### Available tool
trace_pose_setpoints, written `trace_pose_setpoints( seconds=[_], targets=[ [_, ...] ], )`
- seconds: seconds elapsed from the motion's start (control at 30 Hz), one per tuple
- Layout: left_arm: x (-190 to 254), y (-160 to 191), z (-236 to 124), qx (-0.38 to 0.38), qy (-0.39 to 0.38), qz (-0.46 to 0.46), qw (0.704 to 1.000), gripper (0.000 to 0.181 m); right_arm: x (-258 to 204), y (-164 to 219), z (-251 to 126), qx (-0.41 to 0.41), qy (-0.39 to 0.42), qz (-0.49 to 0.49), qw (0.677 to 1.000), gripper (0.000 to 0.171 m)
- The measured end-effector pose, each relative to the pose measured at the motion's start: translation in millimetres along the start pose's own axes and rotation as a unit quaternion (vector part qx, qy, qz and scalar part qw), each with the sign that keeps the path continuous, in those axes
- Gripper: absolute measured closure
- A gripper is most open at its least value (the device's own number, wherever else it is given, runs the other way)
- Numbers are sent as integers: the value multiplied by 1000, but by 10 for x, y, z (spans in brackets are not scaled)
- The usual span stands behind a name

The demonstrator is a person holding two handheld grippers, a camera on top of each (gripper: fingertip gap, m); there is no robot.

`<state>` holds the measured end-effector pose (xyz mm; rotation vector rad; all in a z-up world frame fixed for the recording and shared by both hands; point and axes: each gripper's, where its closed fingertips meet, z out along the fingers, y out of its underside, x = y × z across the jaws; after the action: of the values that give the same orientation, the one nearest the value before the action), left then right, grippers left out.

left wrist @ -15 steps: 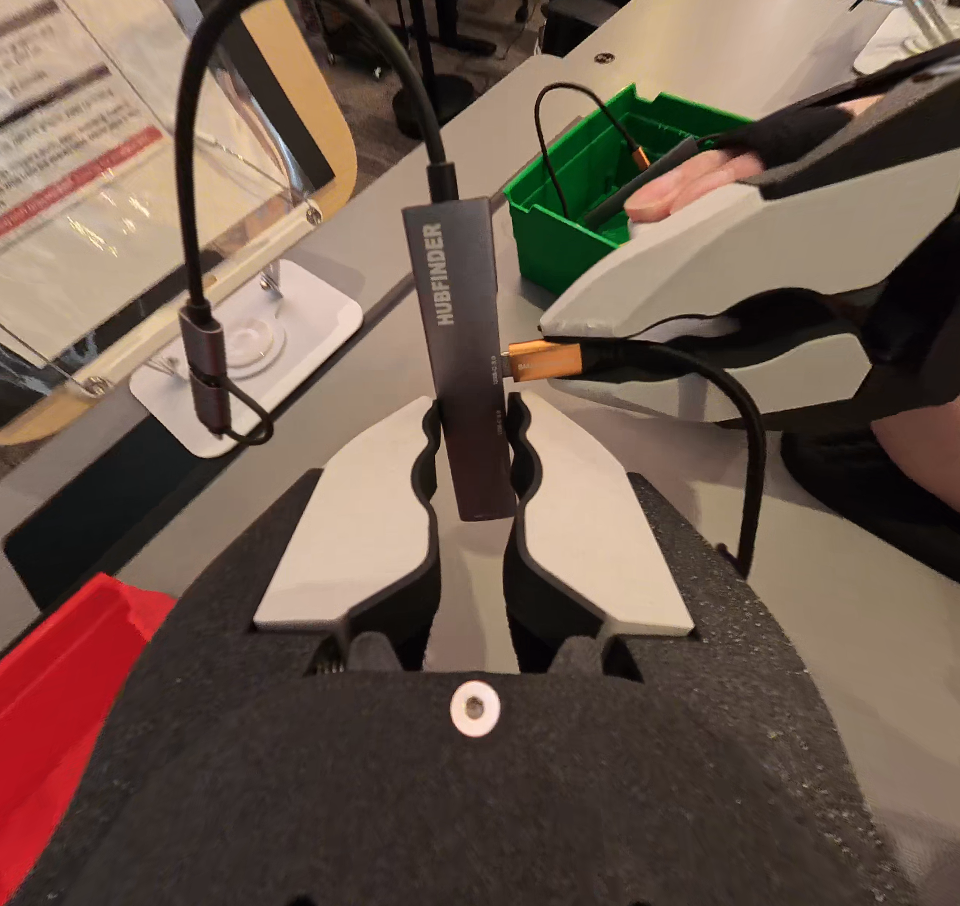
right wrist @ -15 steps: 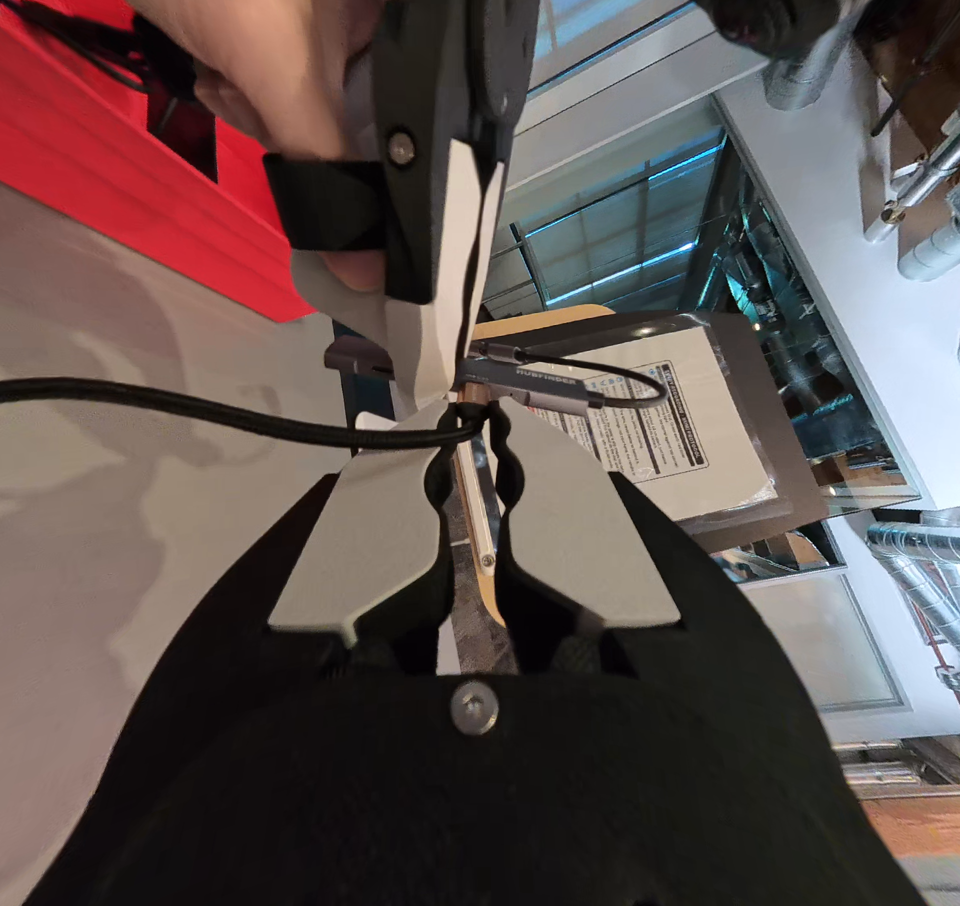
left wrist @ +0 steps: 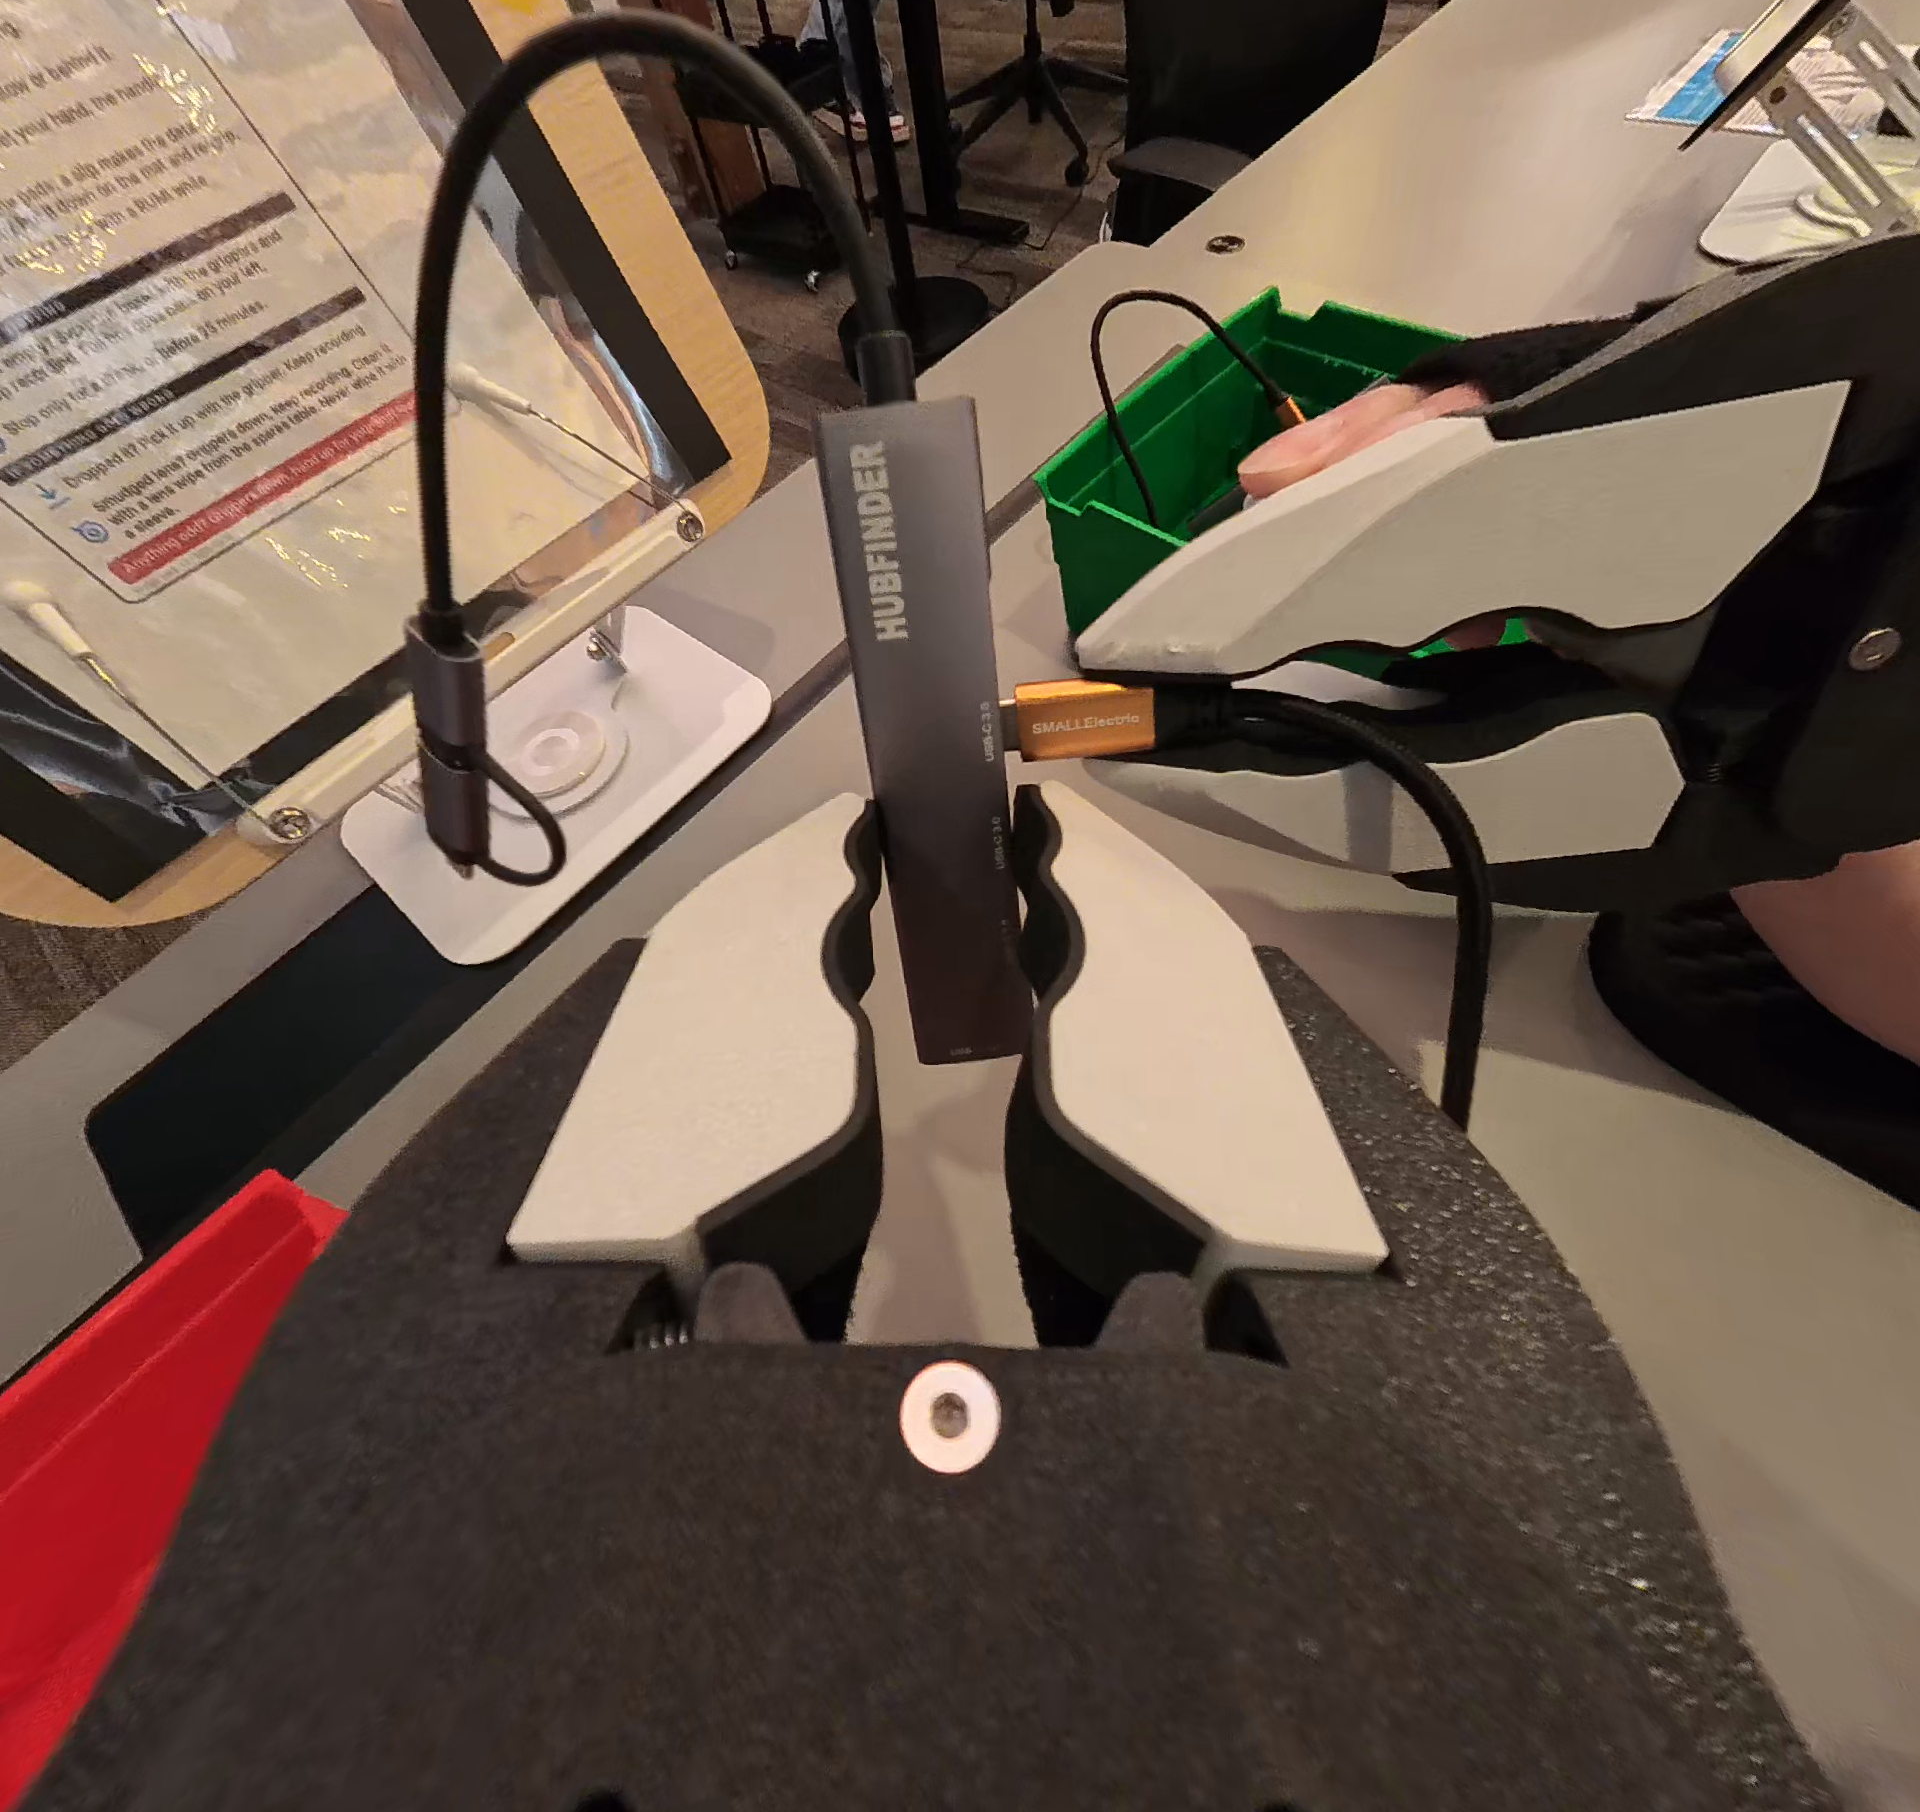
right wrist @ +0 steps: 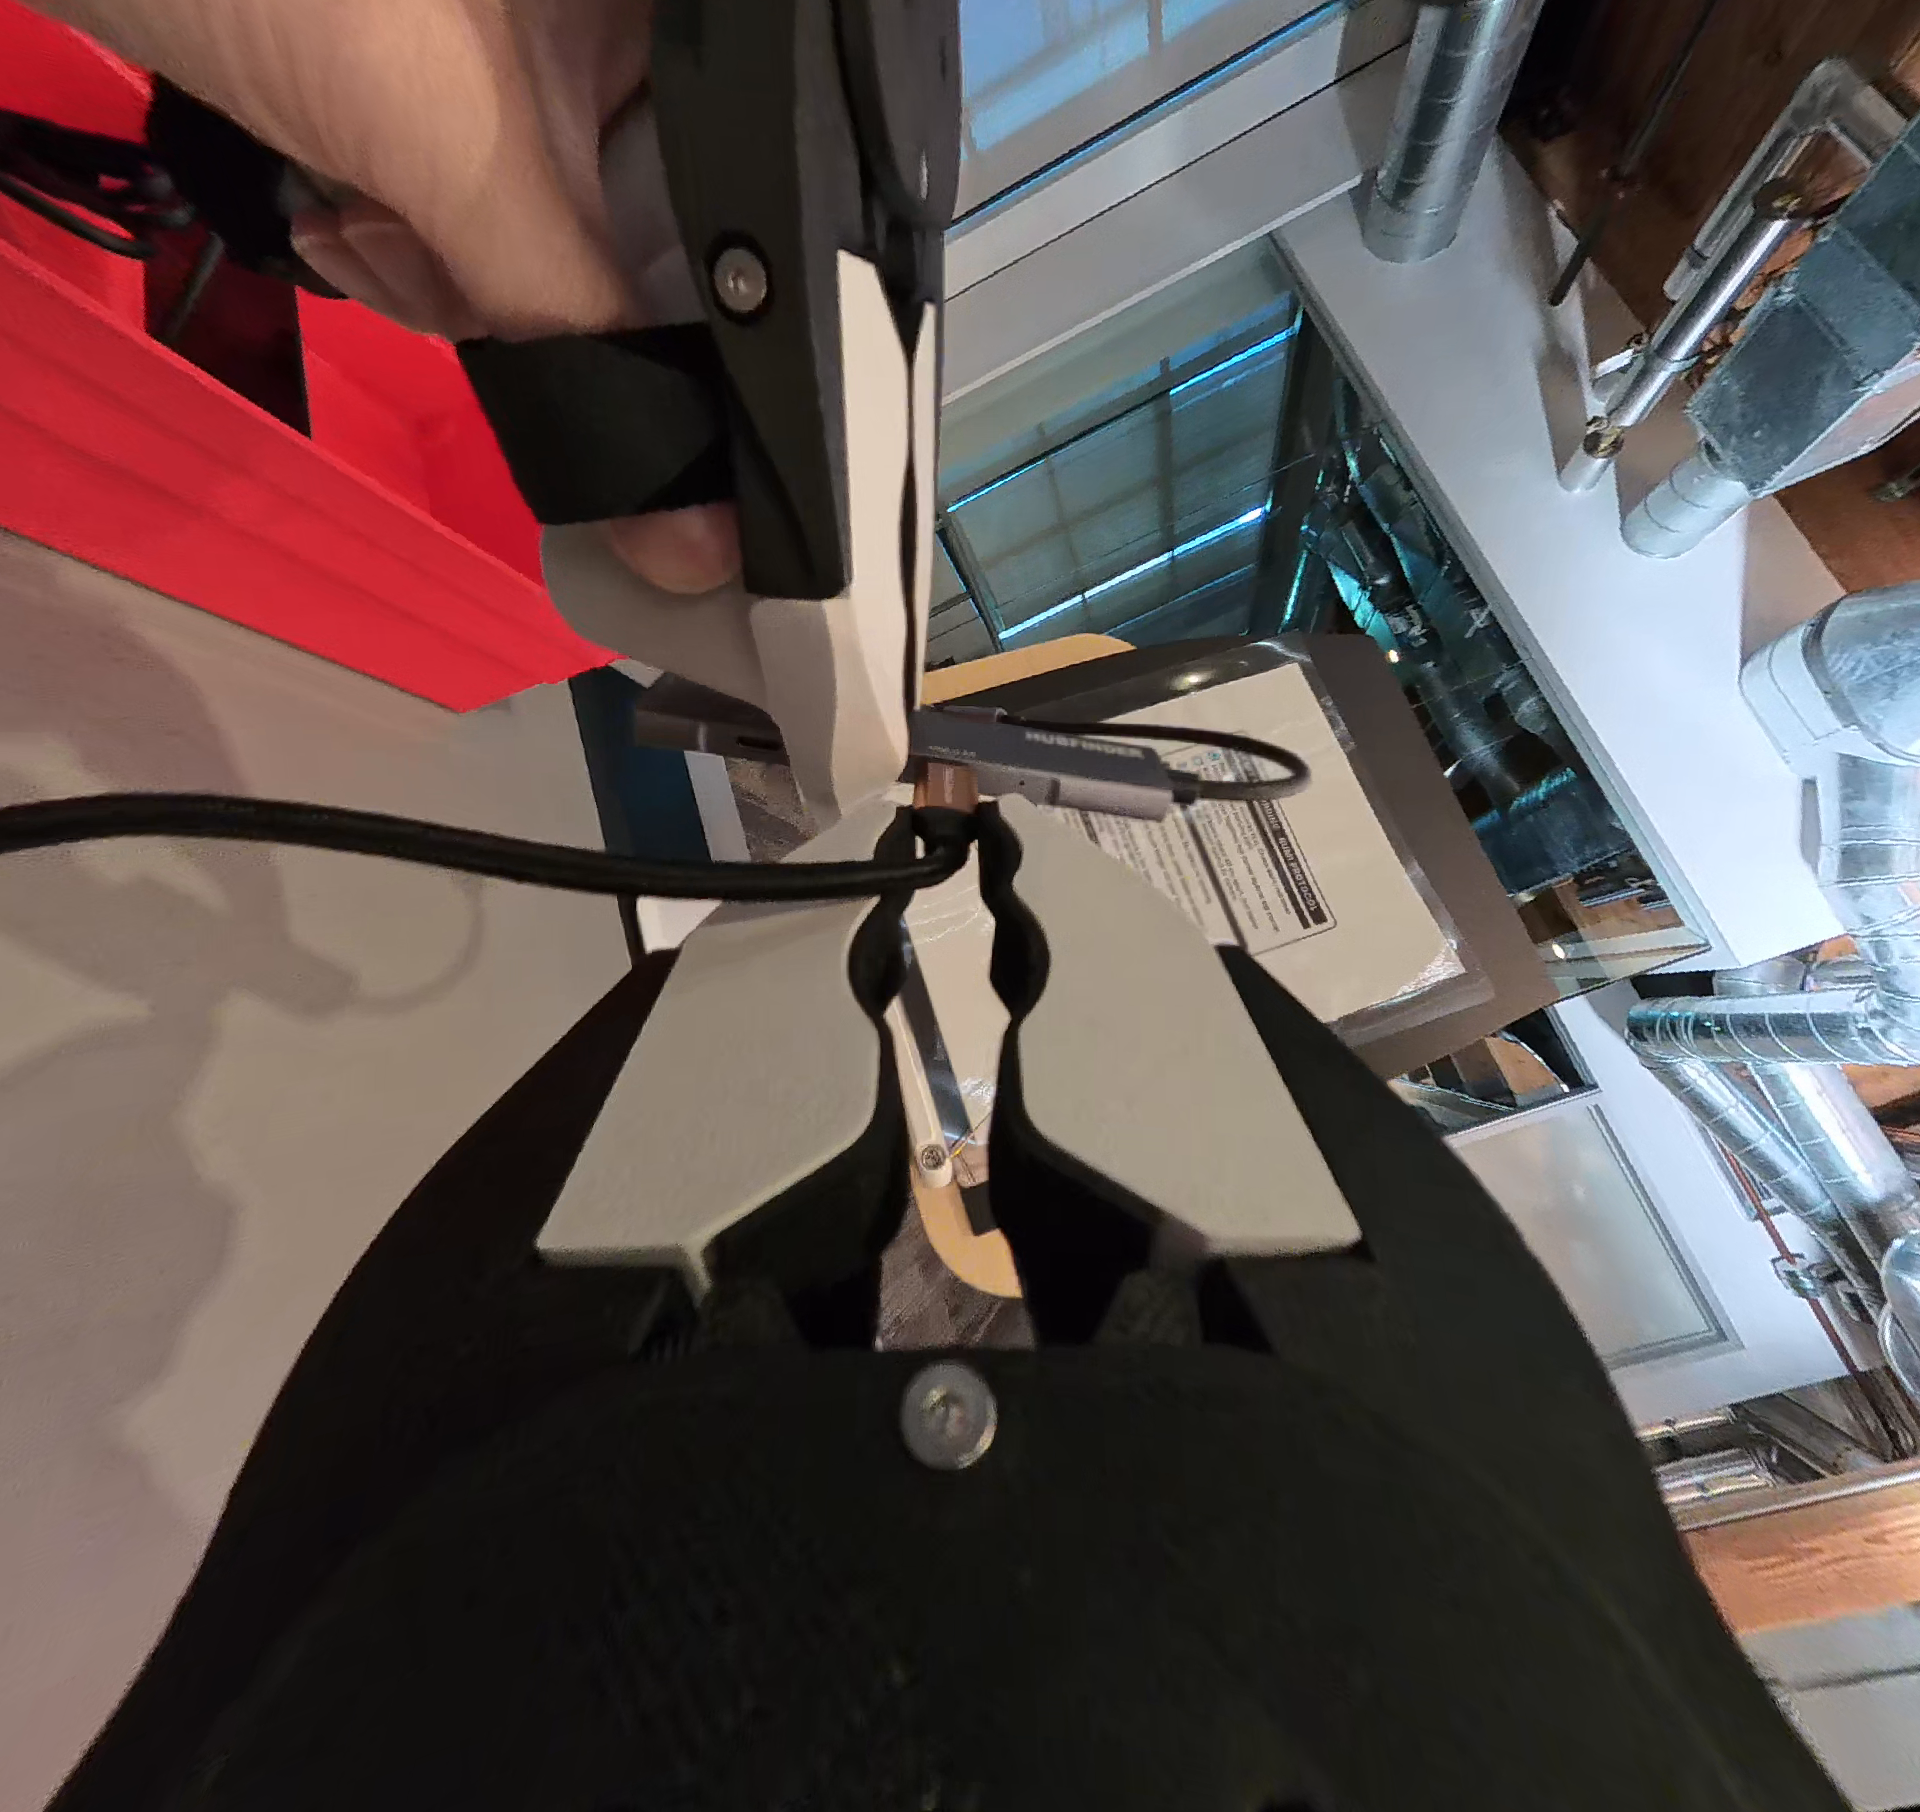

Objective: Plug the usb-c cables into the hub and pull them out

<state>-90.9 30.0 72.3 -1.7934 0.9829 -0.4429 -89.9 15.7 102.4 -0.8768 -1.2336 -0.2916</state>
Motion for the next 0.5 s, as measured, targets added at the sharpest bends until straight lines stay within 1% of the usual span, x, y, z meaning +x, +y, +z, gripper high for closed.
trace_pose_setpoints(
  seconds=[0.13,0.37,0.5],
  targets=[
    [10,26,-8,-9,2,18,1000,157,-19,-29,-3,7,0,-7,1000,158],
    [50,50,5,-22,-11,76,997,157,-48,-37,-50,18,-20,-16,1000,158],
    [89,72,24,-25,3,92,995,156,-71,-41,-78,27,-36,-13,999,158]
  ],
)
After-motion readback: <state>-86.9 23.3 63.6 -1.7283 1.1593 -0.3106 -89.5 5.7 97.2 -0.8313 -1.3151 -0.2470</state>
